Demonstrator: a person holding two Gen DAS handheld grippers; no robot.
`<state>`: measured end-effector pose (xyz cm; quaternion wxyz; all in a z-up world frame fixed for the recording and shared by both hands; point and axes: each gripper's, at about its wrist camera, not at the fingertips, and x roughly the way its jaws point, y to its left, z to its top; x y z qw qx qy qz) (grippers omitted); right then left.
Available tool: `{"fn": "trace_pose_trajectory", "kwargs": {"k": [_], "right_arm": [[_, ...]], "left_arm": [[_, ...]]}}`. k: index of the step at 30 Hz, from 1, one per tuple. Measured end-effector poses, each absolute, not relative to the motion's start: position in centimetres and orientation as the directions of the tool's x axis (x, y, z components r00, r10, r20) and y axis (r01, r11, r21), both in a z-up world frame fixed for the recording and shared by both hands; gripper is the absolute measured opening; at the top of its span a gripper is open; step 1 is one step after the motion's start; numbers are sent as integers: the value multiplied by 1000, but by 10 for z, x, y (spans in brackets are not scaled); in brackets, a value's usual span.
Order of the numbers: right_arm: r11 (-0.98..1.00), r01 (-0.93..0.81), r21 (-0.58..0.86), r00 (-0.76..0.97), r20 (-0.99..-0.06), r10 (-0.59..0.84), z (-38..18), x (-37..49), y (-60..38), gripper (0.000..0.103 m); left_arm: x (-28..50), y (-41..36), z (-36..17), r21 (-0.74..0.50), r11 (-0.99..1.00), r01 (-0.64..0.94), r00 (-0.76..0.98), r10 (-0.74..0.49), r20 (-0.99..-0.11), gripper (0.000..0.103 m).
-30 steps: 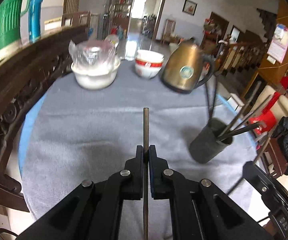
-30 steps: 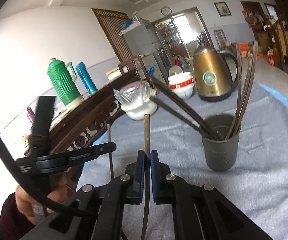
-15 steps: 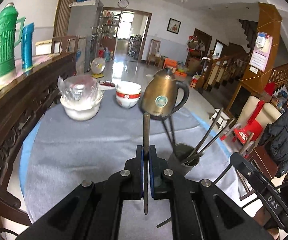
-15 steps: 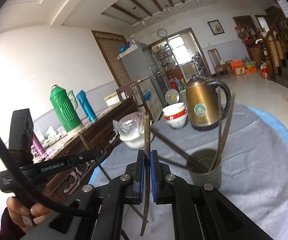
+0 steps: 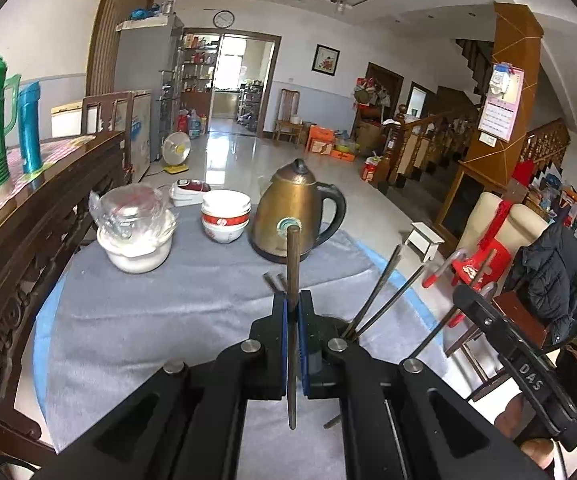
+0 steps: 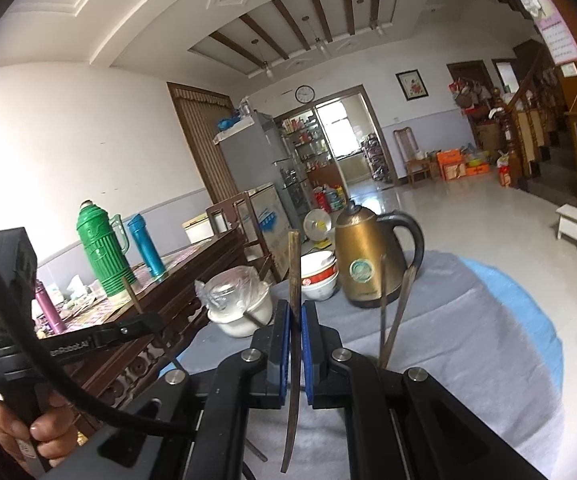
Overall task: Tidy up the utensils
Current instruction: 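Raise both held chopsticks above the grey holder's rim, then lower both chopsticks down into the grey holder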
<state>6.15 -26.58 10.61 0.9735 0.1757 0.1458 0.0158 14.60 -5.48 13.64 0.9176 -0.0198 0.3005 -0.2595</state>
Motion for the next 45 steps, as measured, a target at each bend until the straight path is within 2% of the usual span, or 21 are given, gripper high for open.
{"fn": "trace_pose_trajectory", "kwargs": {"k": [13, 23, 32, 45], "right_arm": [[957, 89, 277, 966, -258, -16, 136, 69, -290, 6], [957, 145, 251, 971, -220, -89, 146, 90, -303, 6], [940, 206, 271, 968, -195, -156, 126, 111, -311, 6], [932, 214, 294, 954, -267, -135, 82, 115, -308, 6]], "left_arm": [[148, -103, 176, -177, 834, 523, 694, -537, -480, 5], [158, -141, 189, -110, 860, 499, 766, -497, -408, 5], [174, -161, 166, -100, 886, 453, 799, -453, -395, 5], [194, -167, 107, -98, 919, 382, 790, -380, -481, 5]]}}
